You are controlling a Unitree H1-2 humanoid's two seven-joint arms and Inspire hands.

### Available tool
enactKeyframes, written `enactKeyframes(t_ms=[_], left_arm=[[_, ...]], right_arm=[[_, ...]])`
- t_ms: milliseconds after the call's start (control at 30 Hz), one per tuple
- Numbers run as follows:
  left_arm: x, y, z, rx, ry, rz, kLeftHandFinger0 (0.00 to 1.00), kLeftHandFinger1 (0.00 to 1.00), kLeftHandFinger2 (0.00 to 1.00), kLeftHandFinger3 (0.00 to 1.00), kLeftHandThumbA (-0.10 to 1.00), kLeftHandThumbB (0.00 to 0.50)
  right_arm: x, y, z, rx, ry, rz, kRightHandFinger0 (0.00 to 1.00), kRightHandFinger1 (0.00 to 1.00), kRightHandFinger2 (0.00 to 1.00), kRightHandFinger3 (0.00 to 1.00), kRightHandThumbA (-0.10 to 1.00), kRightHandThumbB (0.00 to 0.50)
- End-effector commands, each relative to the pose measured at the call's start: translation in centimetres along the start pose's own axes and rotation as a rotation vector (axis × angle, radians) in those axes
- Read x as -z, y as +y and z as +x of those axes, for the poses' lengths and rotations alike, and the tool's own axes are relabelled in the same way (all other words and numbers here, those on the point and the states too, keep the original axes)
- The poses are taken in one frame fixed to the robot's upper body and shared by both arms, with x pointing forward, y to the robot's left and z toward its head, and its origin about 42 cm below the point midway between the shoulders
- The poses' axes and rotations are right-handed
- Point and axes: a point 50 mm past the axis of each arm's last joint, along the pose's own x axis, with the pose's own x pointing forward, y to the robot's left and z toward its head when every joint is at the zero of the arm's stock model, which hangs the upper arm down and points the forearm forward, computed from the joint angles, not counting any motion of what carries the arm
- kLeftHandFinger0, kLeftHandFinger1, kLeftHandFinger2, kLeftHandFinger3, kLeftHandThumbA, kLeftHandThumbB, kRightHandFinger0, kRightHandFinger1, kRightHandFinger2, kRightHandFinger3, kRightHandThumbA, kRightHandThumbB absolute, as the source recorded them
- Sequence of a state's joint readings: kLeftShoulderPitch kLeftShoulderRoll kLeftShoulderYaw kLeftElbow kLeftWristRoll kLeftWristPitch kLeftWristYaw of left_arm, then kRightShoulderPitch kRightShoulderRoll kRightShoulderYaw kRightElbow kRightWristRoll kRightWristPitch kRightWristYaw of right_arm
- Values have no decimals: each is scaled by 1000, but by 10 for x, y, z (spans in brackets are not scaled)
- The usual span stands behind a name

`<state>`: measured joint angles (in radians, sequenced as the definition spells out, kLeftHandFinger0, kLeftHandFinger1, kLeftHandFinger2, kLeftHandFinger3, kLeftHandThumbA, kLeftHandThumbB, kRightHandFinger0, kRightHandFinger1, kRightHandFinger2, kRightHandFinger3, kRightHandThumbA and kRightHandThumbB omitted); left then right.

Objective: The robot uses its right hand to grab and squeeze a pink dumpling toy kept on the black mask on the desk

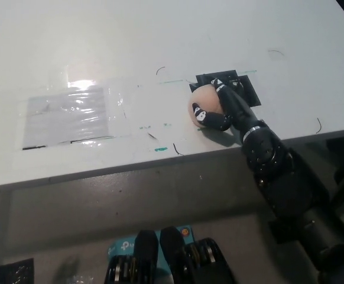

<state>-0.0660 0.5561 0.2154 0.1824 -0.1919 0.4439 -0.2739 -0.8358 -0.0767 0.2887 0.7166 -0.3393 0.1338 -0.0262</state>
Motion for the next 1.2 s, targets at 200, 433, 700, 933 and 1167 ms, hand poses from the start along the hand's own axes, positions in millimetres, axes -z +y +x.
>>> enactKeyframes(t_ms=[200,433,700,933,1167], left_arm=[[-22,13,0,3,-33,63,617,747,846,929,1000,146],[-26,17,2,22,-60,77,585,736,846,932,1000,147],[-26,14,-1,4,-37,70,616,748,847,941,1000,169],[-22,14,-2,15,-36,62,636,773,874,967,1000,178],[-21,13,-2,16,-37,71,651,787,885,955,1000,179]], right_arm=[[-21,2,9,-54,-161,-105,801,906,1000,1000,299,328],[-17,27,2,39,-315,-223,0,1,236,610,-100,0],[-12,22,-9,313,-469,-156,0,187,551,328,-100,109],[-21,-9,-13,497,-568,-129,0,171,580,419,-100,153],[-24,-33,-18,615,-617,-107,0,198,597,268,-100,192]])
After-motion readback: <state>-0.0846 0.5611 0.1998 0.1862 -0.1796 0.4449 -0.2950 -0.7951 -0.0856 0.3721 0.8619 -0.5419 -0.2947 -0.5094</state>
